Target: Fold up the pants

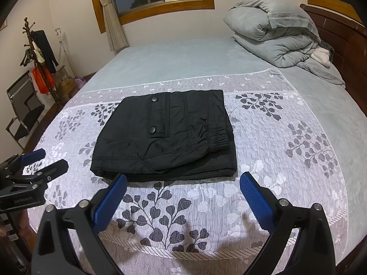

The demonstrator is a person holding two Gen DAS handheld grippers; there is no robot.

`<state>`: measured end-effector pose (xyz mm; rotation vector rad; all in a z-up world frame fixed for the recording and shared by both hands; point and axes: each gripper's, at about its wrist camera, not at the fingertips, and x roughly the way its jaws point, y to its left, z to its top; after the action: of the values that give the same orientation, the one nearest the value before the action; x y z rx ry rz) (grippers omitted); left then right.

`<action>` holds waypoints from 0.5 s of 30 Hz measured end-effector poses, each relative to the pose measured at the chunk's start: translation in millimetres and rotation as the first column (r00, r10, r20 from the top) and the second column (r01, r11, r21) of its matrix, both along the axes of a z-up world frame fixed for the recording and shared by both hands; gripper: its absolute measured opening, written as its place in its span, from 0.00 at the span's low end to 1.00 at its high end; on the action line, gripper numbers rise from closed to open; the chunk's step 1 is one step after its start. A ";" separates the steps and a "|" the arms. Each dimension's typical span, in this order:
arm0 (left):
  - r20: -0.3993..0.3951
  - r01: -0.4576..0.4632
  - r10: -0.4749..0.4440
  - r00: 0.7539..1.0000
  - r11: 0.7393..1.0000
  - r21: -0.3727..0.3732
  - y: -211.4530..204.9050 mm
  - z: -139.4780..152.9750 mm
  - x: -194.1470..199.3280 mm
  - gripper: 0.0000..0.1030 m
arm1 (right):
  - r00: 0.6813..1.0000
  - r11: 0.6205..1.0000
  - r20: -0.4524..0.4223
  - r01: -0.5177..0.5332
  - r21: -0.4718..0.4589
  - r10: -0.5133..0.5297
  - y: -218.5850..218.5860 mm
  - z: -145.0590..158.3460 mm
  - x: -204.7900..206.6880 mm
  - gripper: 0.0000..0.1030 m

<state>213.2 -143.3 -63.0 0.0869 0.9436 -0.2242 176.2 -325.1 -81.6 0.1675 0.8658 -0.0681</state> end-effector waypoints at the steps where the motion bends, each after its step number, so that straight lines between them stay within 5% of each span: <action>1: 0.000 0.002 -0.002 1.000 1.000 -0.009 0.8 0.0 0.3 0.95 | 1.000 1.000 -0.001 -0.001 0.000 0.001 0.2 -0.4 0.1 0.96; 15: -0.009 0.004 -0.003 1.000 1.000 0.011 0.5 -3.3 3.6 0.95 | 1.000 1.000 -0.014 0.012 0.010 -0.012 -3.1 -5.8 1.5 0.96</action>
<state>216.8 -142.8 -66.2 0.0974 0.9540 -0.2229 177.7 -328.2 -87.5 0.1815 0.8790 -0.0761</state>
